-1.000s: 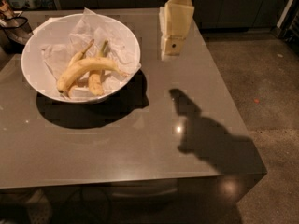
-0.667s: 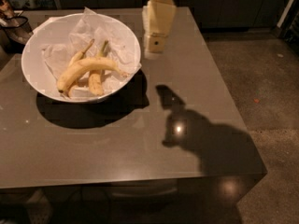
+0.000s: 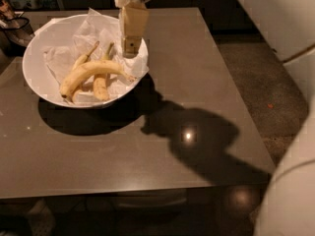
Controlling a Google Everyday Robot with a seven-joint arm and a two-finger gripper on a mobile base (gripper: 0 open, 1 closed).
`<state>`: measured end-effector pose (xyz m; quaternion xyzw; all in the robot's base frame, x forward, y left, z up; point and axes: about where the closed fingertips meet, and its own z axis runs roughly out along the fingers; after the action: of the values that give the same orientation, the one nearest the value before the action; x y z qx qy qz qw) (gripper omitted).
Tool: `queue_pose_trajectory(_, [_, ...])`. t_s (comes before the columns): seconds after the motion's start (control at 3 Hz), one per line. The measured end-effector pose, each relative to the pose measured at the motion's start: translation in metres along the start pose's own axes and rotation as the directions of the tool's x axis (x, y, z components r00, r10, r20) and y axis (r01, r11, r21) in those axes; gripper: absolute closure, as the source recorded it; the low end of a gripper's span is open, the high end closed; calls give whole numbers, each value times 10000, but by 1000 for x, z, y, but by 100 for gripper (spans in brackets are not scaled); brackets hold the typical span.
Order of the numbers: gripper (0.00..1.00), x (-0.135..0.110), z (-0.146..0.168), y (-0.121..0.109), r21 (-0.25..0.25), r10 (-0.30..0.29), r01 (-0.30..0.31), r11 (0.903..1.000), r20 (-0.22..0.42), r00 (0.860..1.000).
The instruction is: Pick banana from white bowl
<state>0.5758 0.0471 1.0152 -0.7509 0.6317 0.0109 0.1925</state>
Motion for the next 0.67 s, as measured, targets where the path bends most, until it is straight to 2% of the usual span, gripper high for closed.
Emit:
queue_pose_trajectory(0.33, [28, -17, 20, -6, -378, -291, 290, 9989, -15, 9996])
queue_pose_trajectory(0.67, [27, -28, 43, -8, -786, -577, 571, 9953, -48, 9983])
